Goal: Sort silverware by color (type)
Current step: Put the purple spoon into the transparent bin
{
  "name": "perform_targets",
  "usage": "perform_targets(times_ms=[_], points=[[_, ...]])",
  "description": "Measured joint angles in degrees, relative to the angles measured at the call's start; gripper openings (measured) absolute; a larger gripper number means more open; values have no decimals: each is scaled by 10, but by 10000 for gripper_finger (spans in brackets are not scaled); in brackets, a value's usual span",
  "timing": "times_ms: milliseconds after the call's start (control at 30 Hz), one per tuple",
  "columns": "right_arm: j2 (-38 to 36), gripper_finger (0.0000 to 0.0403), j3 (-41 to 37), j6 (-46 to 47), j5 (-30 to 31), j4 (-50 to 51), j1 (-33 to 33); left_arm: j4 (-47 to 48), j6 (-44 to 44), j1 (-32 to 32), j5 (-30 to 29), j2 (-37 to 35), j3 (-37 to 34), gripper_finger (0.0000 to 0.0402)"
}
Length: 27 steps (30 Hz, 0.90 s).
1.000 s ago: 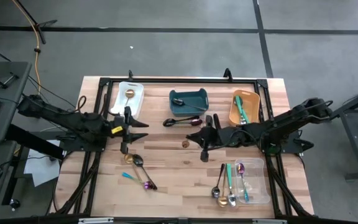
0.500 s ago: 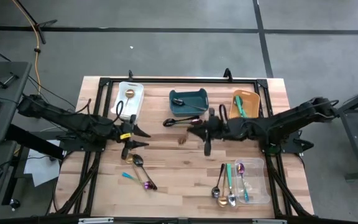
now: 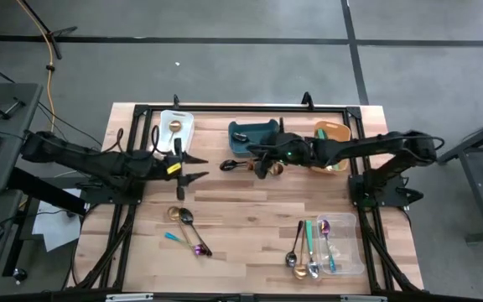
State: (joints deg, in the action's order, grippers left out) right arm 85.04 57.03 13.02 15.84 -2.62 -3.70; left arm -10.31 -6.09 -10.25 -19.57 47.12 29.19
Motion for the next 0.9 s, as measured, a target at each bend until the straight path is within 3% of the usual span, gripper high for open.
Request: perform_targets(times_ms=[167,333,467,600,733,900], points=[[-46,0,15,-17,-27,10,26,81,28,21,43,-25,1,152],[-124,0,27,-21,-22,110,107,200,107,17,96,-59,0,152],[-148,0,27,29,23,200,193,180,157,-2,133,-69,-23,152],[-145,0,25,83,73,231,257,99,153,-21,121,-69,-58,152],[-163,0,36,186,33,280,275,64,161,-22,92,-69,-68,152],[-165,0,90,362,-34,492,310,61,175,-22,55,-67,-67,152]])
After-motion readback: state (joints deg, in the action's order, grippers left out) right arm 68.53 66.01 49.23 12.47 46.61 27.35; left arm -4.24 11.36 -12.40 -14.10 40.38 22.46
